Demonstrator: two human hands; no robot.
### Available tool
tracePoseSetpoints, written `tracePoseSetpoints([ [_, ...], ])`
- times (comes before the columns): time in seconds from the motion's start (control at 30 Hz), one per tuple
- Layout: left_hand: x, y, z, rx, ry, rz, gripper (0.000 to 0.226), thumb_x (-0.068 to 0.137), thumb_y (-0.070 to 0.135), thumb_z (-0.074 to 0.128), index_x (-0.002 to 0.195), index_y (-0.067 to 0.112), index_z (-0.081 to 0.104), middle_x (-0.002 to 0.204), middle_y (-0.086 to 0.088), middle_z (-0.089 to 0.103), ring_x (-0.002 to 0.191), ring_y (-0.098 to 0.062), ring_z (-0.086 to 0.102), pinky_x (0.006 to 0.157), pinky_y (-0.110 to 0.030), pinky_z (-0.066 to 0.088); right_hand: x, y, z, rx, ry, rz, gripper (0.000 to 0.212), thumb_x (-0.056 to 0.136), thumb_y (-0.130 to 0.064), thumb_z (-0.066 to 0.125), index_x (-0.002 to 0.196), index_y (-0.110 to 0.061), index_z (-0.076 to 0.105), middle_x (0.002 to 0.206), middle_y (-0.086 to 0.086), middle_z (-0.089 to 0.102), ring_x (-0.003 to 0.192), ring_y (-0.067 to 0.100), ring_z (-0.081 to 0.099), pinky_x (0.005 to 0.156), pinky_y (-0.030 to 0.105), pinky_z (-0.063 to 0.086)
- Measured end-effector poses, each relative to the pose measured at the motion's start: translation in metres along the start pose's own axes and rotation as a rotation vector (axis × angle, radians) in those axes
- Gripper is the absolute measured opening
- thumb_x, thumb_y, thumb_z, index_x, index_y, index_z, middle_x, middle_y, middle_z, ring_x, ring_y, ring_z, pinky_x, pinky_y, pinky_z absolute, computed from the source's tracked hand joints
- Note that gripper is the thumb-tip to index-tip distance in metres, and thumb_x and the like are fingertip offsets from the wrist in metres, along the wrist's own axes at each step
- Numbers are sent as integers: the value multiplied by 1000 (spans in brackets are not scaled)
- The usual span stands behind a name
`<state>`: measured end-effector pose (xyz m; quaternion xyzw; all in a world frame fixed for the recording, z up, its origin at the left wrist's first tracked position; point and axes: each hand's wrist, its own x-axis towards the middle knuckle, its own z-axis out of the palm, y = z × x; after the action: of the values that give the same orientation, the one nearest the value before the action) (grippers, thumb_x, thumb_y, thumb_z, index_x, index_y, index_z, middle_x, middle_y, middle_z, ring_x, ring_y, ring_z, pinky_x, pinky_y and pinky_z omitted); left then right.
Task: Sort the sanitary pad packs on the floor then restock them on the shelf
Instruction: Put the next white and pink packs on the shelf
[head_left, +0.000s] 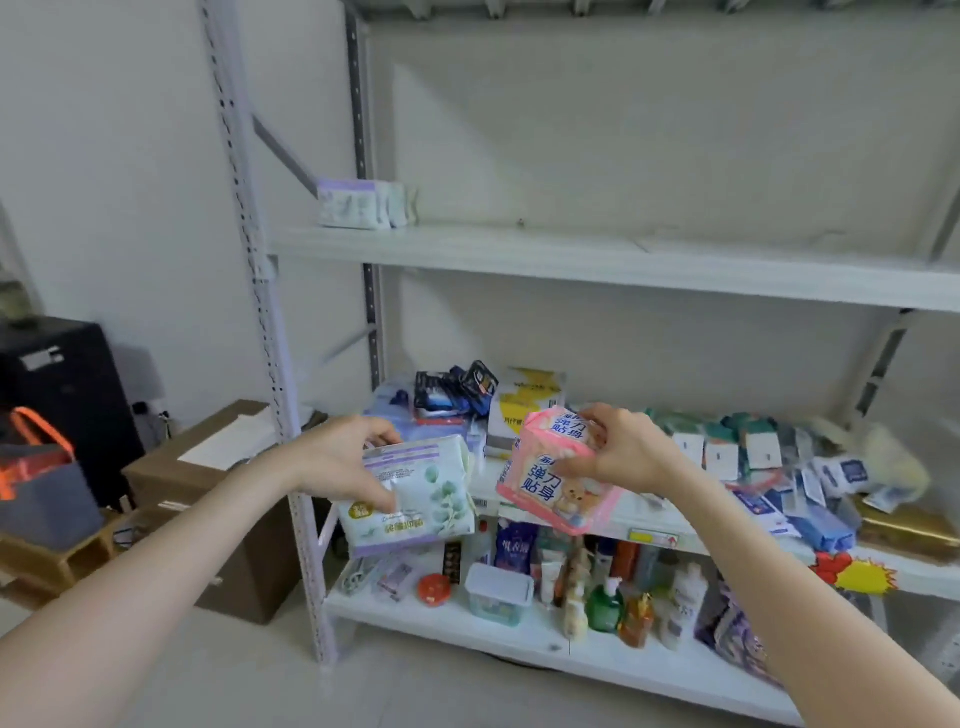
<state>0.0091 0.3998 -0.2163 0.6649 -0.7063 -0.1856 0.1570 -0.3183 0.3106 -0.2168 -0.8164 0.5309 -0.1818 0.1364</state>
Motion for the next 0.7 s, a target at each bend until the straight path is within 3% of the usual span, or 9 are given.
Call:
tracePoseSetpoints([
  [0.2, 2, 16, -71, 14, 66, 35, 60, 48, 45, 85, 101, 42, 57, 105, 23, 61, 92, 6, 62, 78, -22, 54, 30, -40, -50, 2, 53, -104, 78, 59, -63, 75, 125, -25, 54, 100, -9, 67, 85, 13, 67, 78, 37, 58],
  [0.3, 2, 15, -101, 15, 102, 48, 58, 52, 42, 87, 102, 41, 59, 105, 22, 62, 91, 4, 63, 75, -20, 54, 48, -58, -62, -19, 94, -150, 83, 58, -66, 75, 127, -25, 54, 105, -8, 66, 91, 15, 65, 84, 40, 55],
  [0.43, 12, 4, -141, 27, 166, 67, 53, 57, 35, 89, 101, 38, 59, 107, 18, 62, 95, -1, 63, 83, -27, 56, 79, -82, -74, -20, 102, -185, 91, 55, -69, 74, 131, -24, 51, 108, -7, 67, 93, 16, 65, 86, 40, 55],
  [0.6, 42, -24, -194, 27, 209, 82, 54, 60, 29, 90, 105, 32, 61, 105, 18, 62, 90, -1, 65, 73, -17, 54, 124, -111, -78, 24, 119, -207, 94, 50, -71, 73, 128, -24, 51, 103, -9, 65, 86, 11, 66, 78, 37, 57],
  [0.7, 67, -43, -227, 22, 197, 98, 52, 59, 27, 90, 103, 30, 63, 104, 14, 66, 84, -3, 69, 70, -20, 56, 155, -127, -77, 65, 166, -205, 100, 44, -74, 73, 127, -22, 52, 103, -8, 65, 85, 9, 65, 71, 29, 55],
])
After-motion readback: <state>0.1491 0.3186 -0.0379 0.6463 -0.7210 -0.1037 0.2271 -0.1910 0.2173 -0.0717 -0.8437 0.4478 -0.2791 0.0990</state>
